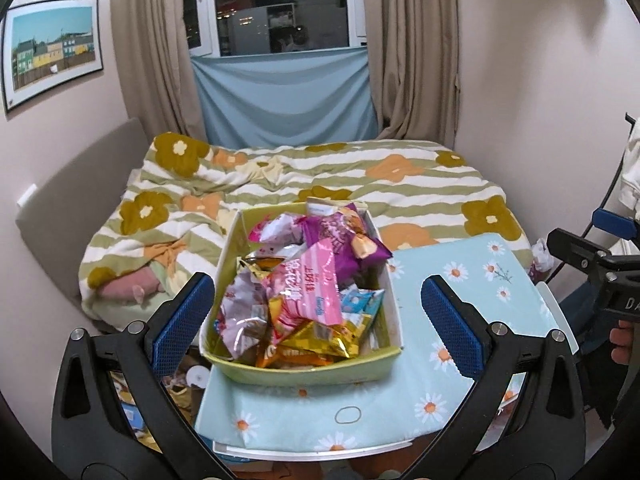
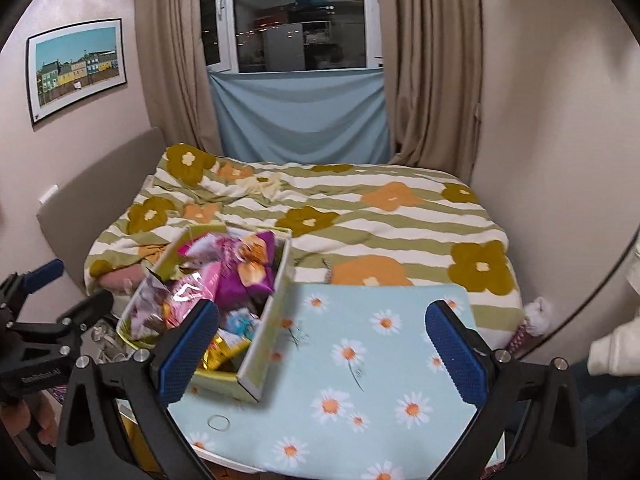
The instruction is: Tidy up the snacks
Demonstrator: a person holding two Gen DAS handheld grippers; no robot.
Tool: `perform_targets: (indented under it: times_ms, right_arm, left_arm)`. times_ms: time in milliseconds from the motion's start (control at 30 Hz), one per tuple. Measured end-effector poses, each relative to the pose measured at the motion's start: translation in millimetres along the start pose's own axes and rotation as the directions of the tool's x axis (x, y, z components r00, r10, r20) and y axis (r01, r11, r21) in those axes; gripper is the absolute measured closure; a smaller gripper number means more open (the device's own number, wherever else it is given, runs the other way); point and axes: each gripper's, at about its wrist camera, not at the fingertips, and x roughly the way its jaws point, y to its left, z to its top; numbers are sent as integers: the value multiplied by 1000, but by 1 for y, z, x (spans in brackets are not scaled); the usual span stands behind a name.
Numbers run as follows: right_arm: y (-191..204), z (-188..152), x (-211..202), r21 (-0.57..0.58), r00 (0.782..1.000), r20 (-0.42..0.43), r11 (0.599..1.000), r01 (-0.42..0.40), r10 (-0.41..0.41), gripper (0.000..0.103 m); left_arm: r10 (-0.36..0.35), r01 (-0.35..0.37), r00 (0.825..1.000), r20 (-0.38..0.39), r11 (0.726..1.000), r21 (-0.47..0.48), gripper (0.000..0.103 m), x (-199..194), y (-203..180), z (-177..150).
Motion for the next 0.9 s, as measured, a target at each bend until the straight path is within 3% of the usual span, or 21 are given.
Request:
perform_targets:
  times_ms: [333,900]
  right_arm:
    - [-9,-25,-14,24,999,-8,999,46,-45,0]
    - [-11,-27,-19,32,998,-9,998,56,-55,0]
  left_arm:
    - [-14,14,1000,-1,1000,-5,0,-10,-12,-14]
    - [-18,18,1000,6,1000,-3,0,-14,-12,-15]
